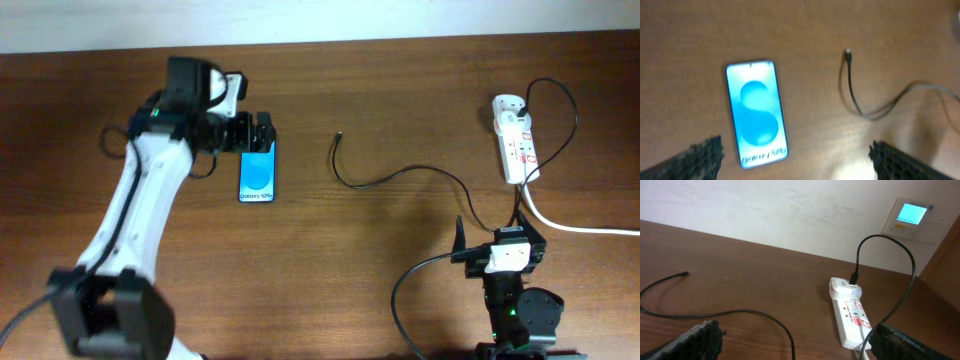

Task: Plug charger to phone and switch on socket
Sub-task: 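Reach the left gripper down and grasp the blue phone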

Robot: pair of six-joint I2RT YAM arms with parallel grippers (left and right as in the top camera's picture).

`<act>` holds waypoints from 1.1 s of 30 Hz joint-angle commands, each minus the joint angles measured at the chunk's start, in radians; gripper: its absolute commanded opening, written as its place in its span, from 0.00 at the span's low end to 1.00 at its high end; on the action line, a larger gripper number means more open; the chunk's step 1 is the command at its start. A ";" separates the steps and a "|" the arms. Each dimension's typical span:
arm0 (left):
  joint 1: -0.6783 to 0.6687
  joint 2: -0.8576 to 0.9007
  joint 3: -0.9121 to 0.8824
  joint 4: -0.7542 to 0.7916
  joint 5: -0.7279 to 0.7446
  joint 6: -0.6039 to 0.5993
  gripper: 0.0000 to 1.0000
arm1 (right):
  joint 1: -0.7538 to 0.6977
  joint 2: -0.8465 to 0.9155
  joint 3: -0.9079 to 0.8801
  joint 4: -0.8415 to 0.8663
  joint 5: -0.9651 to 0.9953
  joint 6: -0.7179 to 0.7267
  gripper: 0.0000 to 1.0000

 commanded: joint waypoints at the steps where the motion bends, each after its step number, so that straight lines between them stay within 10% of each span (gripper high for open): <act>1: -0.063 0.157 0.311 -0.193 -0.194 -0.046 0.99 | 0.007 -0.008 -0.005 -0.005 -0.014 0.004 0.98; 28: -0.083 0.619 0.290 -0.173 -0.274 -0.172 0.99 | 0.007 -0.008 -0.005 -0.005 -0.014 0.004 0.98; 33: -0.083 0.619 0.270 -0.163 -0.267 -0.172 0.84 | 0.007 -0.008 -0.005 -0.005 -0.014 0.004 0.98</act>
